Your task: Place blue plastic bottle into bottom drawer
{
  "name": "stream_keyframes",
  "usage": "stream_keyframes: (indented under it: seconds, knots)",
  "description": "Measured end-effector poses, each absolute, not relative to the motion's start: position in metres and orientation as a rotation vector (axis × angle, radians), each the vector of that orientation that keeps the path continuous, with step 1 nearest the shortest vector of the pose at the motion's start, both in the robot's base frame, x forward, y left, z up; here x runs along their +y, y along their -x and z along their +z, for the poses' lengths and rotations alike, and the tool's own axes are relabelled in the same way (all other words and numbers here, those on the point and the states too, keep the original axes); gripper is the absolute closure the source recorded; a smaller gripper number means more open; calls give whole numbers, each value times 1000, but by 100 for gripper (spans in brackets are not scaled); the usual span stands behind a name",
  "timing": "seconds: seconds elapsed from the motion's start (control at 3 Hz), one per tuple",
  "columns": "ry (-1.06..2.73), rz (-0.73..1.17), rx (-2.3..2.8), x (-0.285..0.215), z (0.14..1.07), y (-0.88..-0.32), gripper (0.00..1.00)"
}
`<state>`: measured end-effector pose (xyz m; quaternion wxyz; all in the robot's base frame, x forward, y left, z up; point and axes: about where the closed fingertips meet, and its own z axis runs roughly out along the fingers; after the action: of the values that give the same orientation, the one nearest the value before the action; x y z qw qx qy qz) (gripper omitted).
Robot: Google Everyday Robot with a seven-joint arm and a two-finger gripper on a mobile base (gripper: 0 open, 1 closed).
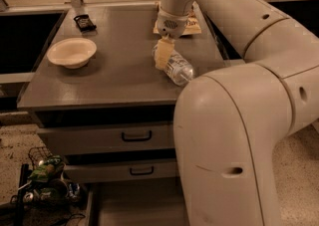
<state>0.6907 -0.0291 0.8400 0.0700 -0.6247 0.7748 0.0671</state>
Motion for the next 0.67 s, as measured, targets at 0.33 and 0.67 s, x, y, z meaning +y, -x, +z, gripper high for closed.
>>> stream_keyframes:
  seconds: [0.33, 0.67]
  knots:
    - [1880, 202, 2331, -29, 840, -691, 100]
    - [1880, 198, 2272, -26, 847, -690, 100]
